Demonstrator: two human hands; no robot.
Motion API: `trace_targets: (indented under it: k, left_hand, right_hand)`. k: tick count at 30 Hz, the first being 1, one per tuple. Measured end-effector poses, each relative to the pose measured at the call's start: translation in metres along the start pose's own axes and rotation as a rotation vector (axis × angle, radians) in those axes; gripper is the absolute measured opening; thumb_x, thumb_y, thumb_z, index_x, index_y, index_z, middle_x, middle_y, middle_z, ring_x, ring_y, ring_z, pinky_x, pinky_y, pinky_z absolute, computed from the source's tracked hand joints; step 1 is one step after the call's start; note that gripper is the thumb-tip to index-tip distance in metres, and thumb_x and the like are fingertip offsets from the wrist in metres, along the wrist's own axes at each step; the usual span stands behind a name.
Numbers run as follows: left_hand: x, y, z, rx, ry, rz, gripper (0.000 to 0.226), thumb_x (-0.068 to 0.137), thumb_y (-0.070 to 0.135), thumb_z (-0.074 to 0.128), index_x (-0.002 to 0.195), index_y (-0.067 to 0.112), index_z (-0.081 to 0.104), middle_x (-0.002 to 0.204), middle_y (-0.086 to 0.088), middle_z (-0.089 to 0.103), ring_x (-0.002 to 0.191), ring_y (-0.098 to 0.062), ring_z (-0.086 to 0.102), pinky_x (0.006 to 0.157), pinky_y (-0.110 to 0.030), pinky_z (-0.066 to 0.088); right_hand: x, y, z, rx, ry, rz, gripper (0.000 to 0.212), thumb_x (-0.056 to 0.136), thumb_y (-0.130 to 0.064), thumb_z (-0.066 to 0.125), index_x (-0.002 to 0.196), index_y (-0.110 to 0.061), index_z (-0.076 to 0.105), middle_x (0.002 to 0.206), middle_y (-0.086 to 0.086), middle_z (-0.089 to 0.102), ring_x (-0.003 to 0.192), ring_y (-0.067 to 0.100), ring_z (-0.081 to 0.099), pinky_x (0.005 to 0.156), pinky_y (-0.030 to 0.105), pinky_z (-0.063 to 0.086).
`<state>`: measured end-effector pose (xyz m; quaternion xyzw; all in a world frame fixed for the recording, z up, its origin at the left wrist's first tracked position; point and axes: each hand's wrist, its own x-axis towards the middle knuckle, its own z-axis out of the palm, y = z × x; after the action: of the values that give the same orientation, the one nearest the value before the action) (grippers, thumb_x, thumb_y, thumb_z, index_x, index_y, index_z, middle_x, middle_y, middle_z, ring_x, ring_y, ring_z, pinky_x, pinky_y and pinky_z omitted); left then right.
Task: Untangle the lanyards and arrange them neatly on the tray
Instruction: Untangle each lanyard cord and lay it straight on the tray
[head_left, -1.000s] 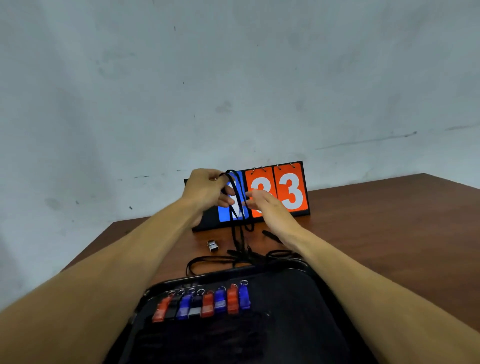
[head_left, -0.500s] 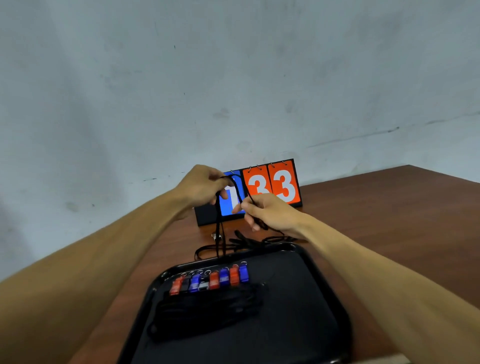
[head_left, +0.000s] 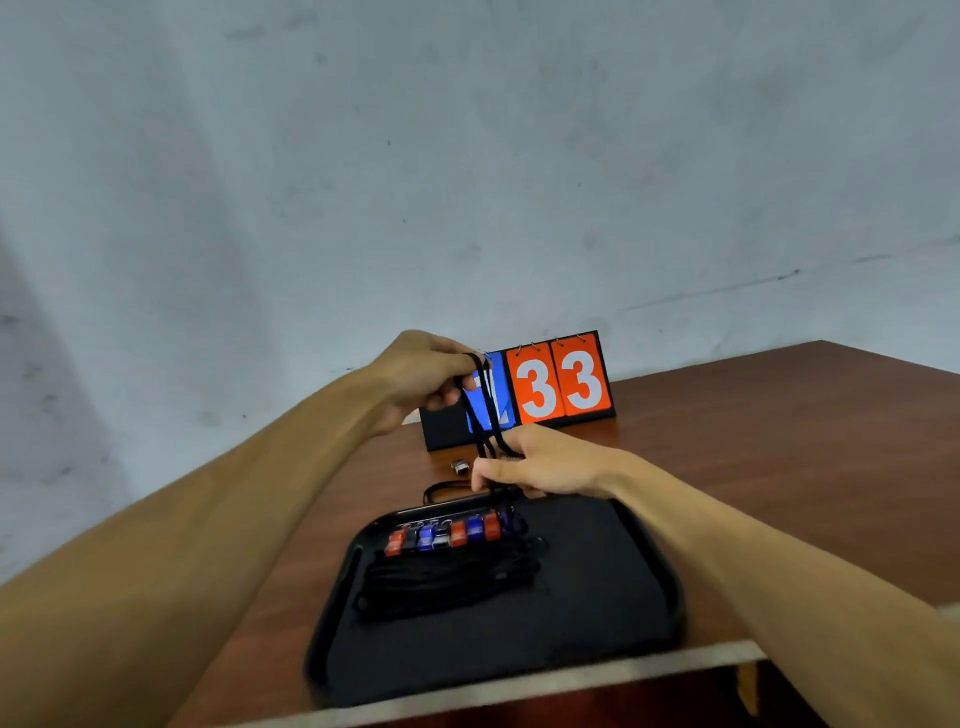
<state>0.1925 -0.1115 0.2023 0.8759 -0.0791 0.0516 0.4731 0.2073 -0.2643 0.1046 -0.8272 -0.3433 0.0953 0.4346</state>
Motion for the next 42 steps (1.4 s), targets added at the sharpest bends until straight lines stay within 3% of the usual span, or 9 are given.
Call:
trace_targets:
  k: [4, 9, 12, 15, 18, 21, 29, 34, 42]
  left_hand:
    - [-0.021, -0.009, -0.021, 0.208, 0.004, -0.04, 0.018, 0.087, 0.007, 0.056, 0.092, 0.008, 0.072, 0.064, -0.003, 0.059, 0.053, -0.013, 0.037, 0.05, -0.023, 0.027]
    - [-0.044, -0.028, -0.033, 0.262, -0.005, -0.063, 0.01, 0.084, 0.018, 0.066, 0.085, 0.013, 0.075, 0.067, 0.001, 0.061, 0.061, -0.011, 0.045, 0.056, -0.022, 0.031]
    - [-0.049, -0.045, -0.028, 0.059, 0.044, -0.075, 0.012, 0.086, 0.015, 0.065, 0.091, 0.009, 0.074, 0.072, 0.0, 0.06, 0.063, -0.008, 0.051, 0.059, -0.022, 0.037]
    - [-0.05, -0.064, -0.023, -0.298, 0.059, -0.109, 0.016, 0.084, 0.008, 0.066, 0.097, 0.0, 0.072, 0.084, -0.009, 0.063, 0.08, -0.018, 0.056, 0.082, -0.03, 0.052]
    - [-0.055, -0.078, -0.02, -0.625, 0.019, -0.137, 0.011, 0.086, 0.003, 0.063, 0.094, 0.0, 0.069, 0.078, -0.007, 0.06, 0.077, -0.016, 0.061, 0.078, -0.029, 0.059]
    - [-0.06, -0.09, -0.018, -0.704, 0.012, -0.116, 0.008, 0.088, 0.004, 0.06, 0.091, 0.004, 0.068, 0.068, -0.002, 0.058, 0.071, -0.012, 0.059, 0.074, -0.027, 0.059]
    - [-0.056, -0.127, -0.011, -0.312, 0.14, -0.095, 0.016, 0.093, 0.008, 0.055, 0.089, 0.015, 0.07, 0.07, 0.002, 0.061, 0.059, -0.012, 0.05, 0.06, -0.024, 0.044]
    - [-0.049, -0.144, -0.01, -0.02, 0.118, 0.001, 0.013, 0.092, 0.013, 0.059, 0.088, 0.018, 0.07, 0.052, 0.007, 0.053, 0.05, -0.007, 0.045, 0.048, -0.013, 0.04]
    - [-0.041, -0.157, -0.013, 0.459, 0.032, 0.116, 0.007, 0.085, 0.019, 0.068, 0.085, 0.026, 0.068, 0.066, 0.006, 0.061, 0.053, -0.005, 0.054, 0.064, -0.018, 0.041]
  right_hand:
    - [-0.017, -0.008, 0.004, -0.097, -0.05, 0.057, 0.027, 0.1, -0.033, 0.043, 0.086, -0.016, 0.058, 0.076, -0.009, 0.051, 0.067, 0.003, 0.047, 0.066, 0.017, 0.038]
    - [-0.036, -0.005, -0.001, -0.022, 0.003, 0.069, 0.037, 0.102, -0.036, 0.033, 0.079, -0.017, 0.055, 0.073, -0.001, 0.05, 0.06, 0.007, 0.042, 0.061, 0.019, 0.039]
    - [-0.037, -0.002, 0.004, 0.132, 0.062, 0.058, 0.036, 0.102, -0.032, 0.035, 0.081, -0.013, 0.058, 0.063, -0.004, 0.05, 0.059, 0.008, 0.045, 0.062, 0.022, 0.041]
    - [-0.035, 0.002, 0.012, 0.5, 0.121, 0.091, 0.036, 0.101, -0.034, 0.037, 0.09, -0.008, 0.06, 0.06, -0.003, 0.038, 0.055, 0.01, 0.037, 0.056, 0.024, 0.036]
    - [-0.03, 0.005, 0.02, 0.733, 0.177, 0.12, 0.038, 0.1, -0.036, 0.038, 0.097, -0.006, 0.062, 0.061, -0.003, 0.038, 0.053, 0.009, 0.033, 0.051, 0.022, 0.032]
    - [-0.025, 0.009, 0.028, 0.781, 0.188, 0.136, 0.036, 0.101, -0.029, 0.041, 0.114, 0.001, 0.057, 0.065, -0.002, 0.045, 0.054, 0.008, 0.035, 0.05, 0.02, 0.032]
    - [-0.011, 0.026, 0.034, 0.726, 0.331, 0.214, 0.02, 0.094, -0.014, 0.057, 0.104, 0.0, 0.066, 0.076, 0.004, 0.062, 0.058, 0.007, 0.052, 0.05, 0.018, 0.043]
    - [-0.005, 0.037, 0.035, 0.824, 0.406, 0.27, 0.019, 0.088, -0.006, 0.062, 0.105, 0.001, 0.068, 0.092, 0.012, 0.068, 0.07, 0.012, 0.063, 0.06, 0.02, 0.054]
    - [-0.007, 0.041, 0.033, 0.933, 0.489, 0.33, 0.015, 0.083, 0.0, 0.067, 0.097, 0.002, 0.071, 0.097, 0.016, 0.069, 0.079, 0.021, 0.07, 0.061, 0.023, 0.058]
